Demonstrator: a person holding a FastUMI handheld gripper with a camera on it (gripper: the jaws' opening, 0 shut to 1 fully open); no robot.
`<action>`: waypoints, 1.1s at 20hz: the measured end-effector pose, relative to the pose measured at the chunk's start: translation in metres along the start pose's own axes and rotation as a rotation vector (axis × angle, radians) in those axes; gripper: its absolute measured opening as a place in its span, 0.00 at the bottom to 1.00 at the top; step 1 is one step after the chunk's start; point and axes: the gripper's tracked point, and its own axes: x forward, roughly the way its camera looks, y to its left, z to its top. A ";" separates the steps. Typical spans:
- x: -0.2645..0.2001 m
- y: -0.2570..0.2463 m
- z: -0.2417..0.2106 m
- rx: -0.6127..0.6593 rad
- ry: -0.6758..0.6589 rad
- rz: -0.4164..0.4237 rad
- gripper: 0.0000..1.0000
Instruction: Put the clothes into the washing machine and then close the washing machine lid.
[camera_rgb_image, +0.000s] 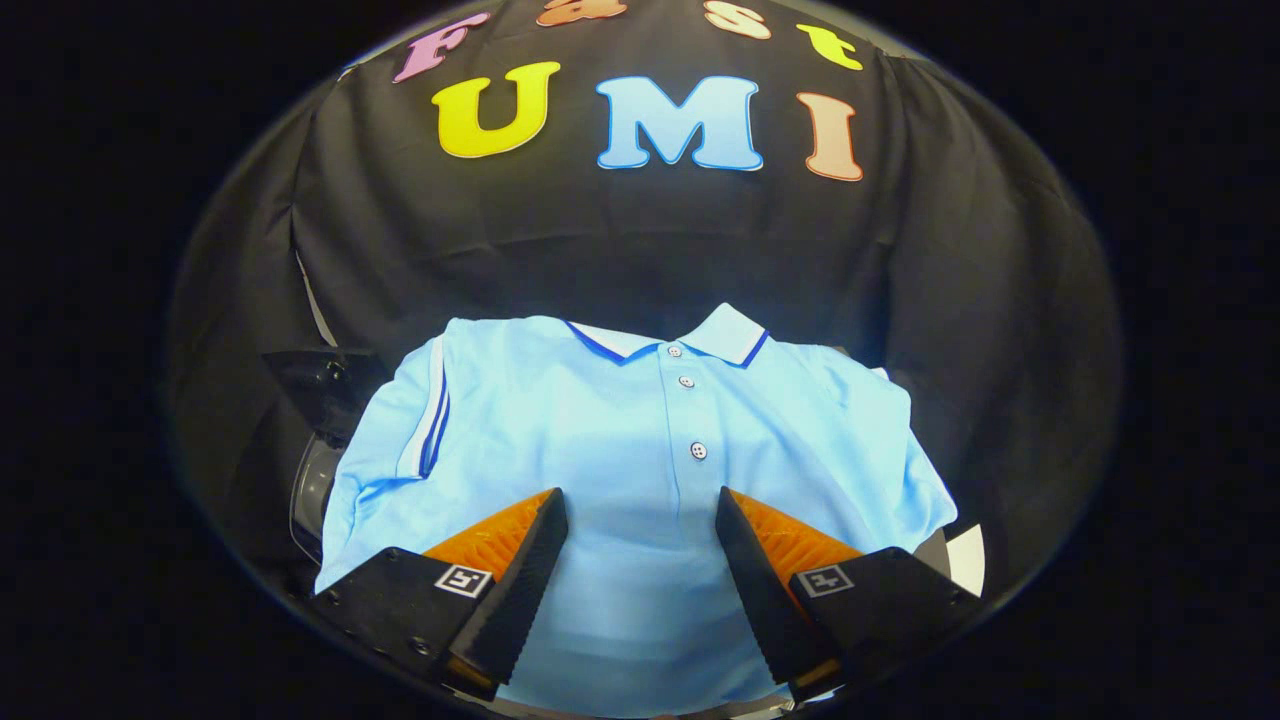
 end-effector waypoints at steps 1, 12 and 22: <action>0.000 -0.001 0.001 0.012 0.003 0.002 0.95; 0.001 -0.007 0.006 0.067 -0.010 0.009 0.05; -0.046 0.008 0.049 0.196 -0.143 0.097 0.01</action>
